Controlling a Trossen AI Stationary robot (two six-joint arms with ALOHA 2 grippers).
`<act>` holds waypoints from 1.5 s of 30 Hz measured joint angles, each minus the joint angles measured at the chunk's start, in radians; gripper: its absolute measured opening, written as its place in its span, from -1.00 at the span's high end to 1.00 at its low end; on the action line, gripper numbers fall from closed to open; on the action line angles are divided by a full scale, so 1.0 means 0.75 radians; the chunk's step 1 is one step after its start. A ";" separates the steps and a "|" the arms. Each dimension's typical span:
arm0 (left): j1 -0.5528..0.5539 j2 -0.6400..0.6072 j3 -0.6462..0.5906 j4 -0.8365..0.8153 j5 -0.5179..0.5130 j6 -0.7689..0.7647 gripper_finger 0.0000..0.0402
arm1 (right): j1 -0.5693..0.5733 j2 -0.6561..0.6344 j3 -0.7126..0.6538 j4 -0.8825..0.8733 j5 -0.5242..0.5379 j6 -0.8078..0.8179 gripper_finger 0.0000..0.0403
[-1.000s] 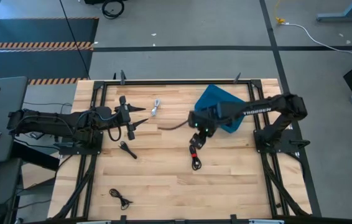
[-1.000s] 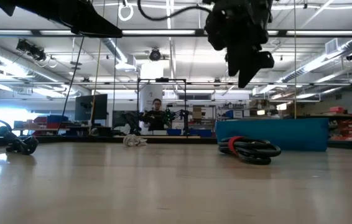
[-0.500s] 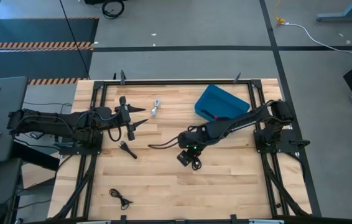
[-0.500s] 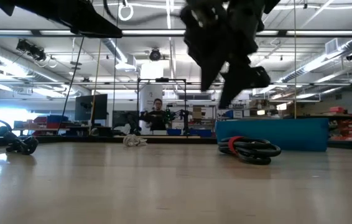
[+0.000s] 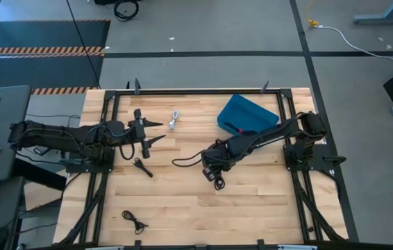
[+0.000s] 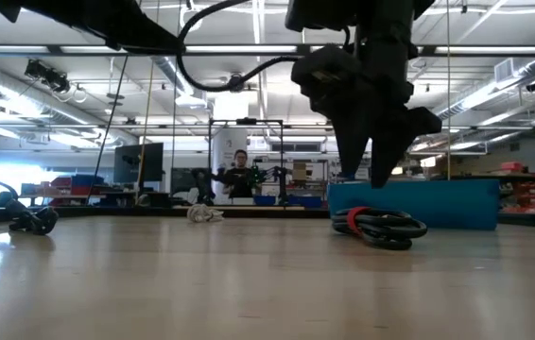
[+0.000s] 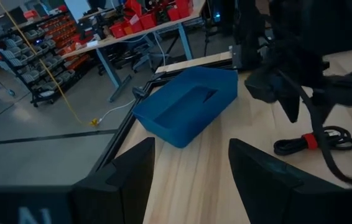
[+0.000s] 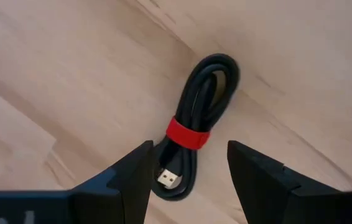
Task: Pick and place USB-C Cables
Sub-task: Put the black USB cable into the blue bin
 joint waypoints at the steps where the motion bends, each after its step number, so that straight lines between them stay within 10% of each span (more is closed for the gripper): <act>1: 0.000 0.000 0.000 -0.001 0.000 0.000 -0.06 | 0.006 0.012 -0.001 -0.005 0.001 0.005 -0.04; 20: 0.001 -0.001 0.000 -0.008 0.000 -0.002 -0.06 | 0.020 0.175 -0.001 0.092 -0.015 -0.091 0.01; 33: 0.000 0.000 0.000 -0.009 0.000 -0.001 -0.06 | 0.001 0.144 -0.001 0.065 -0.032 -0.253 0.75; 45: 0.001 0.000 0.000 -0.009 0.000 -0.001 -0.06 | -0.163 -0.087 0.277 -0.642 0.306 -0.592 0.75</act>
